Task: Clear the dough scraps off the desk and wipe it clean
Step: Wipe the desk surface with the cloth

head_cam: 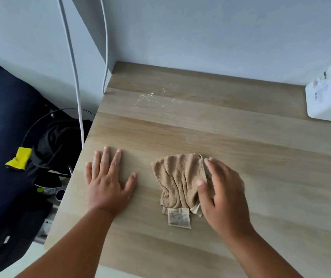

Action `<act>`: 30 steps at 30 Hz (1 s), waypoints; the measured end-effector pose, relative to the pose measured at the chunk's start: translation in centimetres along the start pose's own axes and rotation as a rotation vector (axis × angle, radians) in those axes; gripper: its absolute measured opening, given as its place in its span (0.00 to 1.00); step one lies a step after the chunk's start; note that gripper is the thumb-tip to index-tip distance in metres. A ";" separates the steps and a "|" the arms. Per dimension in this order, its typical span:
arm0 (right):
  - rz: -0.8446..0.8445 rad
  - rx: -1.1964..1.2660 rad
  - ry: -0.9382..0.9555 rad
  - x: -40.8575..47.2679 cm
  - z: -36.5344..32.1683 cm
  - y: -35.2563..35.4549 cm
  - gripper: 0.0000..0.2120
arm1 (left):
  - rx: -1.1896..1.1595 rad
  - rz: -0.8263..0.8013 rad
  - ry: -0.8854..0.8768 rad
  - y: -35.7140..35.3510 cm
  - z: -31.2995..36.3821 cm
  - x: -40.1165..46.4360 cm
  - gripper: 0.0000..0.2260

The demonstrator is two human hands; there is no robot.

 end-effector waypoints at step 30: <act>-0.323 -0.452 -0.240 12.8 4.5 -7.9 0.34 | -0.036 -0.034 0.003 -0.3 -0.5 0.6 0.38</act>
Point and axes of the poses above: each hand's wrist, its own x-axis towards the middle knuckle, its own y-axis out of the back of the hand, z = x × y, the point moved 8 cm from there along x, towards the middle knuckle, and after that the axes turned 9 degrees about y, right-handed, at the moved point
